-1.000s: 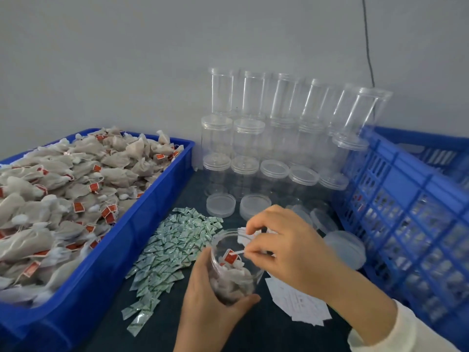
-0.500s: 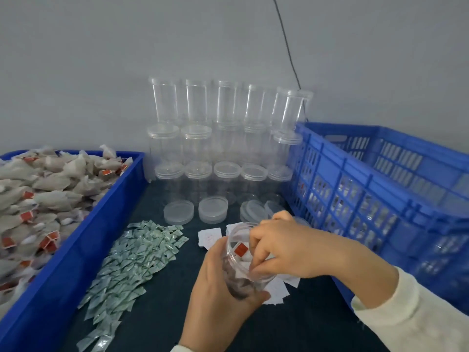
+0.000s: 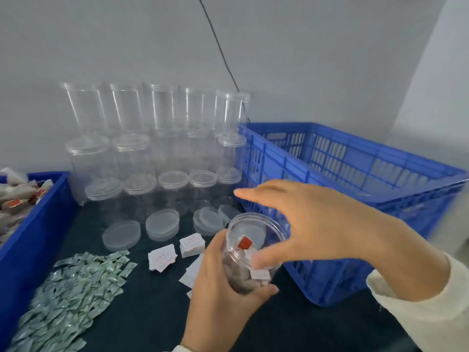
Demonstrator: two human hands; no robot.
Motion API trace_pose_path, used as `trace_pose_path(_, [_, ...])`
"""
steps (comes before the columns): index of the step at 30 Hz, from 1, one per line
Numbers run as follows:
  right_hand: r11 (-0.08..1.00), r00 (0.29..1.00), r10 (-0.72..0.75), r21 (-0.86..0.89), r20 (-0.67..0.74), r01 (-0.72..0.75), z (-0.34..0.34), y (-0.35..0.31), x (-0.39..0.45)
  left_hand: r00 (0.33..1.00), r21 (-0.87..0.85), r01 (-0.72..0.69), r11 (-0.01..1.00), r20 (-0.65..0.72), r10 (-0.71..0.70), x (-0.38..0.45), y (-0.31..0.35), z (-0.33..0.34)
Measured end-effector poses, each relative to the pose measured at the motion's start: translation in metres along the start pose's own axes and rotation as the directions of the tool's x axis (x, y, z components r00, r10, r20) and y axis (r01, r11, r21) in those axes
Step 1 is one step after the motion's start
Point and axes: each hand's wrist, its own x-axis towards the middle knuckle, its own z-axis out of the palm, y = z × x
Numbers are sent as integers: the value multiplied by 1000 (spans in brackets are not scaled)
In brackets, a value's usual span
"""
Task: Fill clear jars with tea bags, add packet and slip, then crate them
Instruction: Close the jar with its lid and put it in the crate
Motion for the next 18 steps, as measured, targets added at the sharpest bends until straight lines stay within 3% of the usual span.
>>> trace_pose_path(2, [990,995,0,-137,102,14,0,-3,-2,1000,-3,-16,1000,24,16,6,4,7])
trace_pose_path(4, [980,993,18,-201,118,6,-5,1,-3,999,-19,-41,999,33,42,13,10,15])
trace_pose_path(11, [984,985,98,-165,144,-73,-49,18,-2,995,-95,-81,992,44,85,39,38,37])
trace_pose_path(14, [988,982,120,-118,143,-103,-80,27,3,979,-146,-197,970,15,201,51,48,41])
trace_pose_path(18, [982,983,181,-55,15,-180,-137,46,12,961,-95,-275,957,-29,274,64,45,38])
